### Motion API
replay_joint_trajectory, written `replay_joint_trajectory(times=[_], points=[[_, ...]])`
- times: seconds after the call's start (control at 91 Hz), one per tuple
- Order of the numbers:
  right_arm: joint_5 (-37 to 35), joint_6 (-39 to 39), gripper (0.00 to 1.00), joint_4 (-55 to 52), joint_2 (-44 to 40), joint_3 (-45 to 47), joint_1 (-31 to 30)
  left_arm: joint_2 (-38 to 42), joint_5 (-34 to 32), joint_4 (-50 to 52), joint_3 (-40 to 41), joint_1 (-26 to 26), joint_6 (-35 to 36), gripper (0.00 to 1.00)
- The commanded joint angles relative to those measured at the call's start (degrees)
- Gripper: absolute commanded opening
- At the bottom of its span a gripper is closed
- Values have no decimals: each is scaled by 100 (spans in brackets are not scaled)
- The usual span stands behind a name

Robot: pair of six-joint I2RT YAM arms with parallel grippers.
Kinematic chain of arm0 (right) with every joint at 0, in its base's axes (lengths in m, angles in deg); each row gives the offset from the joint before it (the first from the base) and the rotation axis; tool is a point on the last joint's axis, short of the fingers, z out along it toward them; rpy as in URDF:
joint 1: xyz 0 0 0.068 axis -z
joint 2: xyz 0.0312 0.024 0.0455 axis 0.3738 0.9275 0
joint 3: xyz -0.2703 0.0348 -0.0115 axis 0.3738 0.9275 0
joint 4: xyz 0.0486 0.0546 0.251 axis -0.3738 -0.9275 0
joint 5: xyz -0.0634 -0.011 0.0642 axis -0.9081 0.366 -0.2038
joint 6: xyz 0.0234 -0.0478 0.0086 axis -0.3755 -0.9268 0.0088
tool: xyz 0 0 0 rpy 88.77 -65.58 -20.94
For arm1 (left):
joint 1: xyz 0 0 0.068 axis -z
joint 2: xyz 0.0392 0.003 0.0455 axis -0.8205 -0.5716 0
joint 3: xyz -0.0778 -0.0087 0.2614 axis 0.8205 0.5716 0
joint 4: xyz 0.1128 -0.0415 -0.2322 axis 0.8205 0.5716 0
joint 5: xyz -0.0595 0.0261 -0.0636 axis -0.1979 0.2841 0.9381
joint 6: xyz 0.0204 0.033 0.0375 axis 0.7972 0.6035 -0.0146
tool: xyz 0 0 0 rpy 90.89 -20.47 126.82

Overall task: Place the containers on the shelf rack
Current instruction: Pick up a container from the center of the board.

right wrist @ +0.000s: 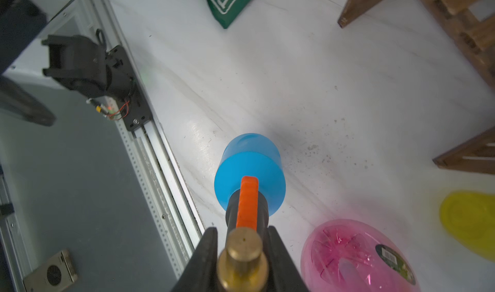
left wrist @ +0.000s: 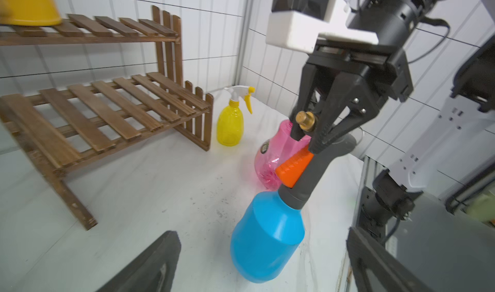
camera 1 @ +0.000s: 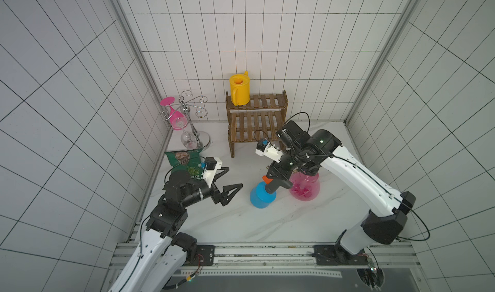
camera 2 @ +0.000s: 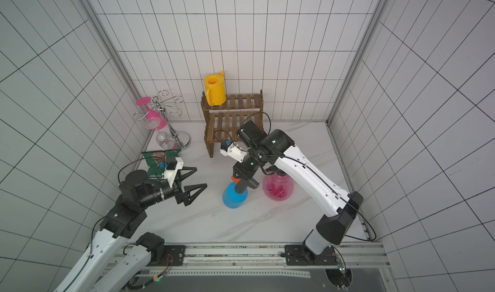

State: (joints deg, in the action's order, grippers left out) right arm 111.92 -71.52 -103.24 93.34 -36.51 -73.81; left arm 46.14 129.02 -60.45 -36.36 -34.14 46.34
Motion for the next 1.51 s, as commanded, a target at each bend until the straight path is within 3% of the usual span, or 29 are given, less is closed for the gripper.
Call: replay_joint_trajectory(times=[0.0, 0.275, 0.418, 0.671, 0.879, 1.0, 1.033, 1.055, 1.099, 1.209, 1.22, 1.242, 1.264, 1.374, 1.44, 1.495], points=[[913, -2032, 0, -415, -286, 68, -27, -354, 1019, -356, -6, 249, 633, 98], [1200, -2538, 0, -790, -117, -361, -22, -2106, 923, -200, -729, 1385, 1388, 88], [1272, -2586, 0, -782, -198, -376, -25, -2580, 802, -271, -966, 1466, 1558, 81], [1325, -2588, 0, -601, -271, -341, -1, -2848, 1409, -640, -1100, 1545, 1350, 61], [1550, -2621, 0, -572, -238, -442, 116, -2811, 1484, -688, -1087, 1550, 1265, 27], [1699, -2583, 0, -495, -252, -509, 195, -2799, 1485, -673, -1100, 1535, 1308, 2], [1724, -2568, 1, -483, -256, -513, 206, -2784, 1476, -648, -1110, 1533, 1324, 0], [1728, -2541, 7, -459, -264, -513, 210, -2774, 1478, -631, -1121, 1525, 1329, 0], [1699, -2453, 29, -363, -280, -512, 224, -2737, 1483, -623, -1128, 1493, 1344, 0], [1537, -1792, 58, 317, -545, -270, 349, -2575, 1528, -639, -1170, 1296, 1305, 0], [1536, -1694, 64, 472, -587, -212, 377, -2554, 1536, -643, -1168, 1264, 1301, 0], [1538, -1470, 88, 761, -709, -91, 448, -2504, 1561, -669, -1175, 1187, 1273, 0], [1569, -1220, 98, 1001, -832, 62, 547, -2454, 1594, -689, -1175, 1117, 1253, 0], [2151, 619, 99, 3907, -1826, 1381, 1324, -2166, 1733, -1000, -1209, 740, 787, 0], [1599, 2146, 99, 5915, -2583, 2419, 1615, -2035, 1549, -1180, -1304, 580, 193, 0], [1012, 2868, 99, 7277, -3194, 3335, 1694, -1951, 1312, -1347, -1437, 475, -376, 0]])
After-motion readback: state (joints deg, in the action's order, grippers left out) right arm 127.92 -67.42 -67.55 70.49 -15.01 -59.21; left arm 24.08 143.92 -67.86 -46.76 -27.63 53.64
